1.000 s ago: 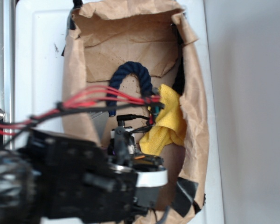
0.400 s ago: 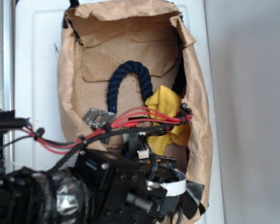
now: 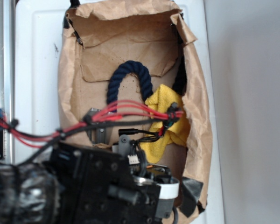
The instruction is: Grab the blue ball.
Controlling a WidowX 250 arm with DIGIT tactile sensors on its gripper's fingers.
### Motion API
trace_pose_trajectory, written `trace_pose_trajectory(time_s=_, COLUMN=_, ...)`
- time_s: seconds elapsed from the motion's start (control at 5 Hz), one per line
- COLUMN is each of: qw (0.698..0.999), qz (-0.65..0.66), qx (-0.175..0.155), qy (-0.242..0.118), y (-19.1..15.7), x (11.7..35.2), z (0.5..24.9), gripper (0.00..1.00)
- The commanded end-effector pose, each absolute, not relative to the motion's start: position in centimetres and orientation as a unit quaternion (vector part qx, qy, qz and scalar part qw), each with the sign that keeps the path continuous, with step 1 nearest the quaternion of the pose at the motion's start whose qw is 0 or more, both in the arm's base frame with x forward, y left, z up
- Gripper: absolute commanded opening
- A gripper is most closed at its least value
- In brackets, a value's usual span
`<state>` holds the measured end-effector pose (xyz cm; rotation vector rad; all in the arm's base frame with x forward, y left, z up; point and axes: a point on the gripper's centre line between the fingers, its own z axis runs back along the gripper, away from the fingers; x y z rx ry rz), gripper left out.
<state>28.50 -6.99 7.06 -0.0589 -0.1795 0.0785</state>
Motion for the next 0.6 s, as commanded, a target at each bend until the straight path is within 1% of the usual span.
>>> trace_pose_trajectory(time_s=0.0, qw=0.986, qz=0.101, qx=-0.067, qy=-0.113, y=-2.1, x=28.5, z=14.8, gripper=0.0)
trace_pose_trajectory(time_s=0.2, qw=0.982, qz=0.13, qx=-0.067, qy=-0.116, y=-0.2, x=28.1, z=17.4, gripper=0.0)
trace_pose_trajectory(time_s=0.4, qw=0.978, qz=0.152, qx=-0.068, qy=-0.126, y=0.8, x=27.5, z=19.6, gripper=0.0)
